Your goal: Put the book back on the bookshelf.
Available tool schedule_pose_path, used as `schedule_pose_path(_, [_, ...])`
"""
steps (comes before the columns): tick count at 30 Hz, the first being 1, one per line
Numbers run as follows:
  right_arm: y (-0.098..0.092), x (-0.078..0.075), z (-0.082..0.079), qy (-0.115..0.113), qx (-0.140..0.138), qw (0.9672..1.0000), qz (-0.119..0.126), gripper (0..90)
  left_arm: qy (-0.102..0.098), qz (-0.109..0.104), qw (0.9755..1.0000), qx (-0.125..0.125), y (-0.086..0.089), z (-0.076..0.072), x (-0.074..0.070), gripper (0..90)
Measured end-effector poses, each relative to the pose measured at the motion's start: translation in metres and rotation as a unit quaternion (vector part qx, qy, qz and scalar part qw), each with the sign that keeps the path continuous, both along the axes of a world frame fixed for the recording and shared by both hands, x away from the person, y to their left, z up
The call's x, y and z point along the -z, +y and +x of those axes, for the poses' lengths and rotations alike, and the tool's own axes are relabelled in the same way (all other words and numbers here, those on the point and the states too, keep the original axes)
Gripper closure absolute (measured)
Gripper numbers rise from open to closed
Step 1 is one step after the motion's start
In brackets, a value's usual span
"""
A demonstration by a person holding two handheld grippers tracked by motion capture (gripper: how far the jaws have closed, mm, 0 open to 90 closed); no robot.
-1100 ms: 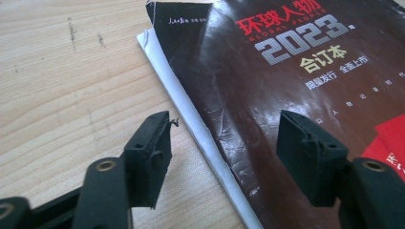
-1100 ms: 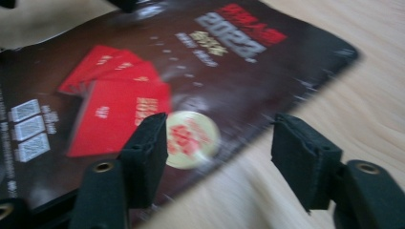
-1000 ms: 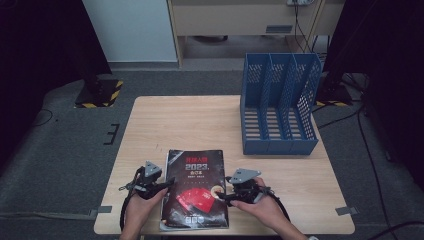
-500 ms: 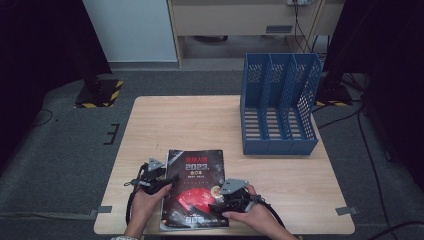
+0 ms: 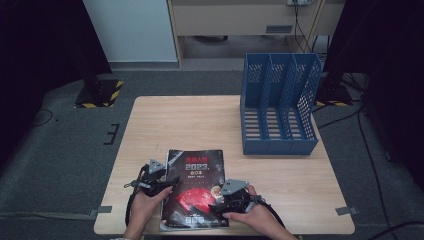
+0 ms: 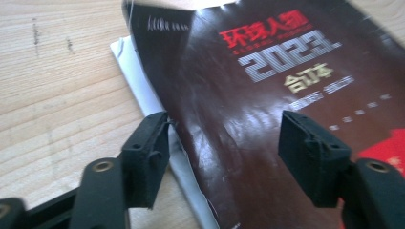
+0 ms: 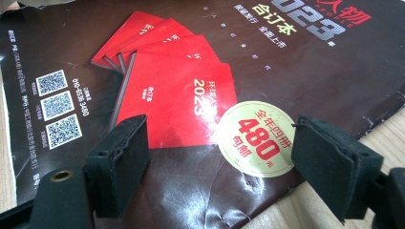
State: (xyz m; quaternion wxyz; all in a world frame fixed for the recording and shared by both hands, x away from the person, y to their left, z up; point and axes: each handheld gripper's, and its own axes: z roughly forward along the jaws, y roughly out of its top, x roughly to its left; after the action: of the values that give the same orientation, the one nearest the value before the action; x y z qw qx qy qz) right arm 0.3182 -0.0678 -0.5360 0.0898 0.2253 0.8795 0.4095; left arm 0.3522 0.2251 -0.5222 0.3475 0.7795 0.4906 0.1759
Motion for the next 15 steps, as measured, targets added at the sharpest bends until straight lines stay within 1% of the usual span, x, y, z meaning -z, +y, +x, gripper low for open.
schedule_pose_path(1, [0.0,0.0,-0.0001,-0.001,-0.001,1.0,-0.001,20.8,0.0,0.01,1.0,-0.001,0.0003,0.0005,0.0009,31.6])
schedule_pose_path(2, [0.0,0.0,-0.0001,-0.001,-0.001,1.0,-0.001,20.8,0.001,0.015,0.9999,-0.003,0.0004,0.0007,0.0018,30.3])
schedule_pose_path(4, [0.0001,0.0001,-0.0001,-0.002,-0.001,1.0,-0.001,20.8,0.001,0.017,0.9999,-0.005,0.0008,0.0008,0.0025,29.0])
schedule_pose_path(5, [0.0001,0.0001,-0.0001,-0.002,-0.001,1.0,-0.001,20.8,0.004,0.015,0.9999,-0.006,0.0021,0.0012,0.0034,28.1])
schedule_pose_path(8, [0.0001,0.0001,-0.0002,-0.002,-0.001,1.0,-0.001,20.8,0.011,-0.014,0.9998,-0.004,0.0033,0.0019,0.0054,30.9])
schedule_pose_path(10, [0.0002,0.0001,-0.0003,-0.002,-0.001,1.0,-0.002,20.8,0.008,-0.008,0.9999,0.002,0.002,0.0016,0.0054,32.0])
schedule_pose_path(15, [0.0002,0.0001,-0.0008,-0.002,0.001,1.0,-0.002,20.7,0.01,-0.02,0.9997,-0.004,0.0047,0.0,0.0026,37.4])
